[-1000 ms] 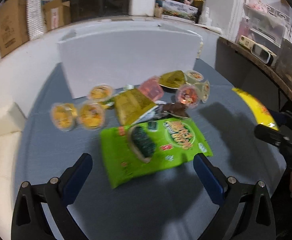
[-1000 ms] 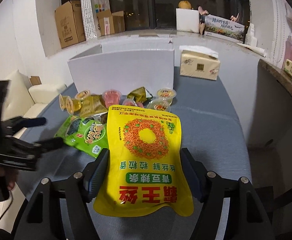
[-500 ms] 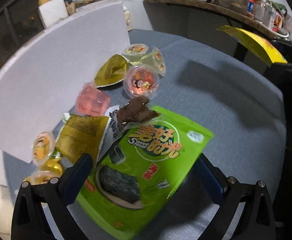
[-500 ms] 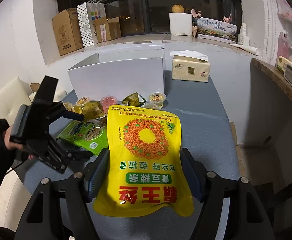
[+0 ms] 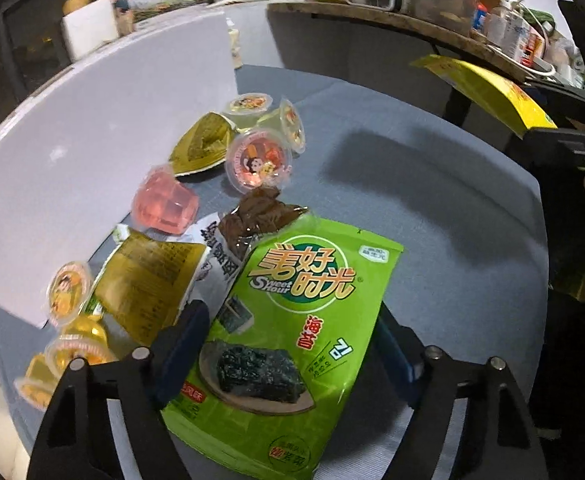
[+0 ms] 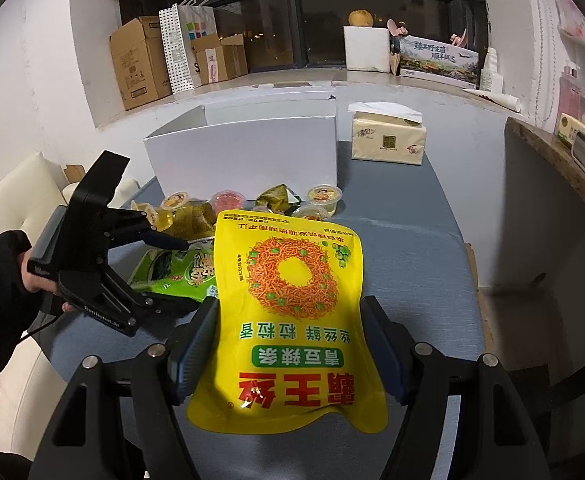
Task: Organize snacks
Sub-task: 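Lift both held packets and carry them toward the white box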
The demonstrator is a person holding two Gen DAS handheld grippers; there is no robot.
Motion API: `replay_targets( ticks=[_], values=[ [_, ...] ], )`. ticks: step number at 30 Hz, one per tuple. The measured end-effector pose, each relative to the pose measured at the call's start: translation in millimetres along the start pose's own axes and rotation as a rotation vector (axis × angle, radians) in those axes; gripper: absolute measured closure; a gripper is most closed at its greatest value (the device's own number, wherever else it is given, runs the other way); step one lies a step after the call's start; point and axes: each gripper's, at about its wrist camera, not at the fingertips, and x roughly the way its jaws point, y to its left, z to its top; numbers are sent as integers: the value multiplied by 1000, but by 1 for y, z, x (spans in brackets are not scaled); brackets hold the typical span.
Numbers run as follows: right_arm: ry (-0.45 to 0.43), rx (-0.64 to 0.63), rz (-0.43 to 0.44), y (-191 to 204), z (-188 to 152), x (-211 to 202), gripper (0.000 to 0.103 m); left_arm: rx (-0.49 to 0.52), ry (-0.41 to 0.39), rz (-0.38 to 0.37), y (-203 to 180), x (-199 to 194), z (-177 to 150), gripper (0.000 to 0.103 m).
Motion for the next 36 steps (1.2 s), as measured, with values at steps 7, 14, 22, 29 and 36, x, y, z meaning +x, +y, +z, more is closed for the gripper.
replay_targets(
  ticks=[7,14,22,29,36],
  values=[
    [-17,-7,17,6,3,-6,28,-156,-103,112,-14,-45,-9,45],
    [-31,-20,35,14,13,-6,28,-273,-159,145,-15,-78,-13,62],
    [-27,-17,46,15,10,-6,28,-126,-75,124,-13,-50,-9,6],
    [-20,0,35,7,7,-6,28,27,-13,82,2,-29,-5,0],
    [-3,7,26,3,4,-3,28,25,1,-22,22,-13,-7,0]
  ],
)
